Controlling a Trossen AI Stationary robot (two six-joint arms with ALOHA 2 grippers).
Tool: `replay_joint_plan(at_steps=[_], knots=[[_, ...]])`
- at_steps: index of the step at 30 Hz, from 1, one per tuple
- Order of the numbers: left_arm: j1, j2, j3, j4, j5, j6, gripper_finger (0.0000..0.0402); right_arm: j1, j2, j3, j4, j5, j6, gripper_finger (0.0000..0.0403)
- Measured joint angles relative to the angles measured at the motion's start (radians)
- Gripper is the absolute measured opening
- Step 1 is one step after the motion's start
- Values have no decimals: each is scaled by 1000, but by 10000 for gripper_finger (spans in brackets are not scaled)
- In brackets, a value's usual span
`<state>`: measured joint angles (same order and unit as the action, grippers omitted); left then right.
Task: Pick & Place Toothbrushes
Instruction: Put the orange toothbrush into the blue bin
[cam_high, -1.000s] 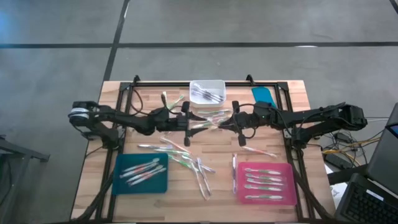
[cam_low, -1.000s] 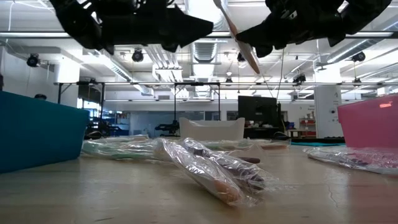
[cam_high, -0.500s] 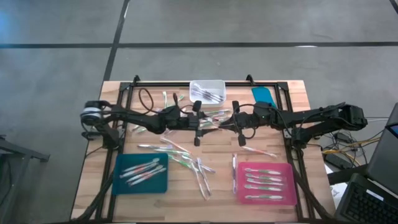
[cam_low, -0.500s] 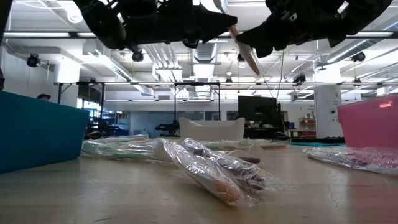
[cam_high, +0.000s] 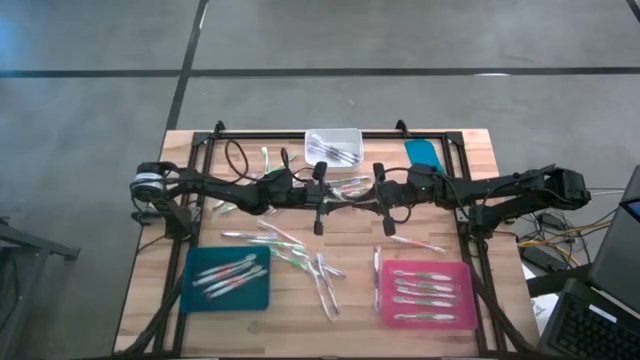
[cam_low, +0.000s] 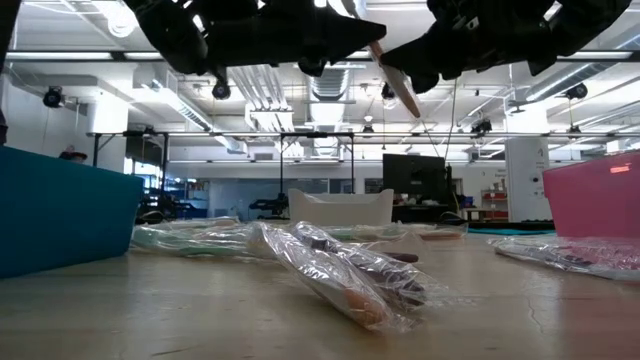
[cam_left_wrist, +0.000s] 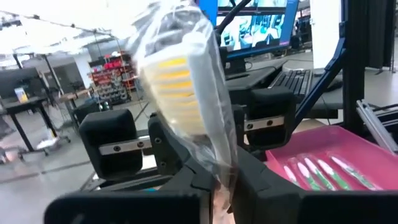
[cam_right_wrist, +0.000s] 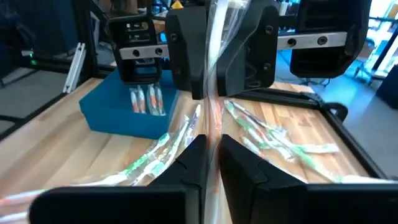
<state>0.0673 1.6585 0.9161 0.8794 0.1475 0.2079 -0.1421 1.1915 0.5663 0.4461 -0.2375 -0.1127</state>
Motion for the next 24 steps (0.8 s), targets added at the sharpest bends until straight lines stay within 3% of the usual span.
replay_joint_plan(at_steps=[5, 13, 20, 24], knots=[[0, -49, -1, -100, 5, -26, 23, 0, -7, 0, -6, 1, 57, 81], [-10, -300, -1, -586, -72, -35, 23, -44, -112, 10, -133, 31, -10, 155], [-59, -547, 49, -1160, -223, -249, 23, -69, -223, 15, -121, 394, -248, 189], [-140, -606, 136, -1489, -355, -405, 23, -69, -271, 15, -122, 498, -289, 200]])
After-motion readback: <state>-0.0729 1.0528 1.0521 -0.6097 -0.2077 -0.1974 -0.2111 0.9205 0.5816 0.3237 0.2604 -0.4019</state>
